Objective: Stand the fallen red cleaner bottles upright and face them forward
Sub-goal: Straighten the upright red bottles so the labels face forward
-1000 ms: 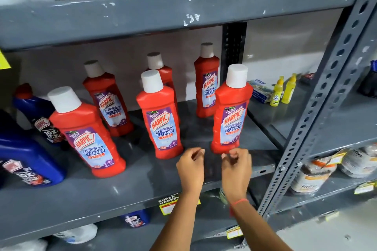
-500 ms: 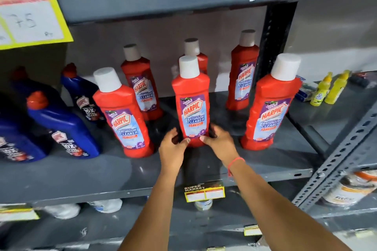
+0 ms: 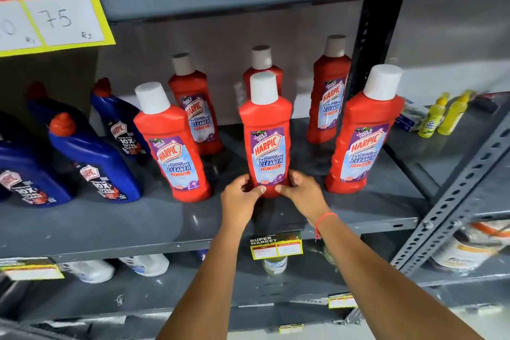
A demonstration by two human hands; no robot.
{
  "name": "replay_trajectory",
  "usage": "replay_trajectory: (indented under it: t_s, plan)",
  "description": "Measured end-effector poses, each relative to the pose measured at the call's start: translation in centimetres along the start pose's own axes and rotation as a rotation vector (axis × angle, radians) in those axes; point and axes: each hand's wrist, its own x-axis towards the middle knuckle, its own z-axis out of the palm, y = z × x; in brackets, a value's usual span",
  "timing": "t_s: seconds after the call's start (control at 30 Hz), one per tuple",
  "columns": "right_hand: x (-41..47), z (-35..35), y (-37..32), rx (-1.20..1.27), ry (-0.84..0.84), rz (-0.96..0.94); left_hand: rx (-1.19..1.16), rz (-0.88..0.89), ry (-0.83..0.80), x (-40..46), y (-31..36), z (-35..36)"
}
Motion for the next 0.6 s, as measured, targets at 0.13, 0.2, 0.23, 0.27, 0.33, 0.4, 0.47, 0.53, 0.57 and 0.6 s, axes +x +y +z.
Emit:
replay_trajectory:
  t_s: [0.13, 0.2, 0.23, 0.27, 0.33, 0.4, 0.47, 0.53, 0.57, 0.6]
  plan:
    - [-0.8, -0.2, 0.1, -0.031, 0.013, -0.017, -0.002, 0.000, 0.000, -0.9, 0.1, 0.1]
    - [-0.9, -0.2, 0.1, -0.037, 0.013, -0.020, -0.003, -0.005, 0.005, -1.0, 0.1, 0.2]
    - [-0.9, -0.2, 0.1, -0.039, 0.012, -0.017, 0.001, -0.008, 0.004, -1.1, 0.1, 0.1]
    - [-0.8, -0.2, 0.2, -0.041, 0.010, -0.013, 0.005, -0.010, 0.000, -1.1, 0.1, 0.1]
    - [-0.8, -0.1, 0.3, -0.043, 0.012, -0.008, 0.021, -0.014, -0.012, -1.1, 0.2, 0.0]
    - [-1.1, 0.1, 0.3, -0.031, 0.041, -0.007, 0.033, -0.013, -0.008, -1.2, 0.3, -0.1]
    - [-1.7, 0.8, 0.5, -0.011, 0.140, -0.015, 0.004, -0.032, -0.006, -1.5, 0.1, -0.3]
    - [-3.0, 1.9, 0.7, 0.069, 0.333, 0.001, -0.028, -0.076, 0.014, -1.9, -0.4, -0.9]
    - [-3.8, 2.7, 0.7, 0.129, 0.432, 0.003, -0.043, -0.096, 0.047, -2.2, -0.8, -1.3]
    - [-4.5, 3.5, 0.6, 0.182, 0.509, -0.008, -0.054, -0.108, 0.099, -2.4, -1.3, -2.0]
